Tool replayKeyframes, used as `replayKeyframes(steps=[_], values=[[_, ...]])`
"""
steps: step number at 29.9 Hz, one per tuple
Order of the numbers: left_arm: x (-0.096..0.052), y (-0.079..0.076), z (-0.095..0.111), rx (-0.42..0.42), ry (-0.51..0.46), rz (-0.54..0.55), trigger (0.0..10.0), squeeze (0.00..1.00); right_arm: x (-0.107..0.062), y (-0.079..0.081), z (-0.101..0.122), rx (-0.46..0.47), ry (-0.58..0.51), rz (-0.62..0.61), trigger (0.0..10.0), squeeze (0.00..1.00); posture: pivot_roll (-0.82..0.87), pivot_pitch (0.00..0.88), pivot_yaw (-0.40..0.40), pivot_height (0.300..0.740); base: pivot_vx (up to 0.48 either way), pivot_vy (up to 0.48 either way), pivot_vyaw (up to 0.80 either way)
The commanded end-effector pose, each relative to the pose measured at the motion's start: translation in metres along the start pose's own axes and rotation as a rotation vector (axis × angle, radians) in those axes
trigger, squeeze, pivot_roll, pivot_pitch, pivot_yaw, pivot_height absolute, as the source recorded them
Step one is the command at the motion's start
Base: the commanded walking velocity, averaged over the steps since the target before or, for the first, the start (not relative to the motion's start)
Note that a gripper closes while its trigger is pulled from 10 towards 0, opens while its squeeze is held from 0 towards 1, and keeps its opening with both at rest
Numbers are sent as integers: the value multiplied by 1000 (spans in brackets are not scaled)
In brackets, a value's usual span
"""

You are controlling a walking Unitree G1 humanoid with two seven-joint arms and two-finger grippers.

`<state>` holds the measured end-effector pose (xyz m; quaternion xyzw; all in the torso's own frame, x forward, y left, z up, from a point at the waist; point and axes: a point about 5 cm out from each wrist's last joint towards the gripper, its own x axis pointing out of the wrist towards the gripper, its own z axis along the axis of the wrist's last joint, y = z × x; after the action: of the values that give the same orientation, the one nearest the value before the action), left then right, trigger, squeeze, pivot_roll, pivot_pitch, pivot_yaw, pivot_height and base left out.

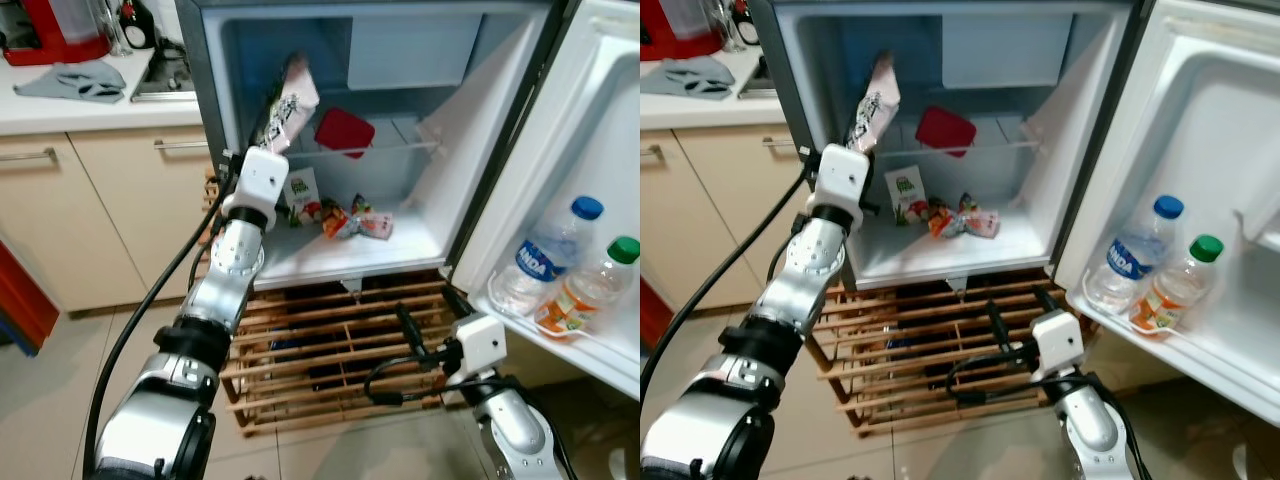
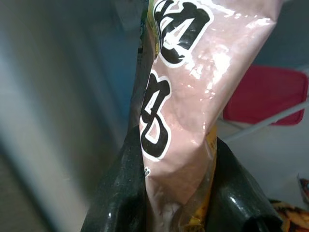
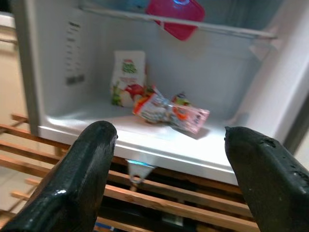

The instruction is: Restocking fridge

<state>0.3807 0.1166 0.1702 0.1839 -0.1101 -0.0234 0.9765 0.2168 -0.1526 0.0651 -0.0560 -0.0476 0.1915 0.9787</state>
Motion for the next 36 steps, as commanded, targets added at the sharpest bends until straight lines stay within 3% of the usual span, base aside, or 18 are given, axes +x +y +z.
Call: replayKeyframes(steps=[1,5,9,13,17,18,24,25,28,29,30,36], values=[[8,3,13,-9,-46,25,10000,0,3,2,9,2,-22,6,10000,0,-210,0,46,740,0,0,0],[23,-7,42,-37,-132,25,10000,0,-8,15,27,22,-12,20,10000,0,-234,21,52,740,0,0,0],[31,-13,56,-93,-139,25,10000,0,-16,22,33,36,8,26,10000,0,-257,64,57,740,0,0,0],[36,-12,65,-93,-160,43,10000,0,-22,25,39,40,21,26,10000,0,-271,80,59,740,0,0,0],[42,-3,67,-78,-136,71,10000,0,-30,28,43,50,42,17,10000,0,-295,106,65,740,0,0,0],[45,6,64,-36,-113,98,10000,0,-37,32,47,57,65,15,10000,0,-312,125,68,740,0,0,0],[47,19,58,31,-80,136,10000,0,-50,37,51,67,105,9,10000,0,-331,155,70,740,0,0,0],[47,27,54,54,-70,156,10000,0,-58,40,53,73,131,3,10000,0,-339,184,65,740,0,0,0],[47,30,52,56,-62,158,10000,0,-59,42,53,76,142,3,10000,0,-340,190,63,740,0,0,0],[47,32,51,57,-60,159,10000,176,-60,45,54,80,151,3,10000,0,-343,200,61,740,0,0,0],[47,33,51,65,-60,157,10000,1000,-61,46,55,82,156,3,10000,0,-344,203,61,740,0,0,0],[49,38,54,113,-65,156,10000,1000,-64,51,63,98,151,17,10000,0,-353,229,59,740,0,0,0]])
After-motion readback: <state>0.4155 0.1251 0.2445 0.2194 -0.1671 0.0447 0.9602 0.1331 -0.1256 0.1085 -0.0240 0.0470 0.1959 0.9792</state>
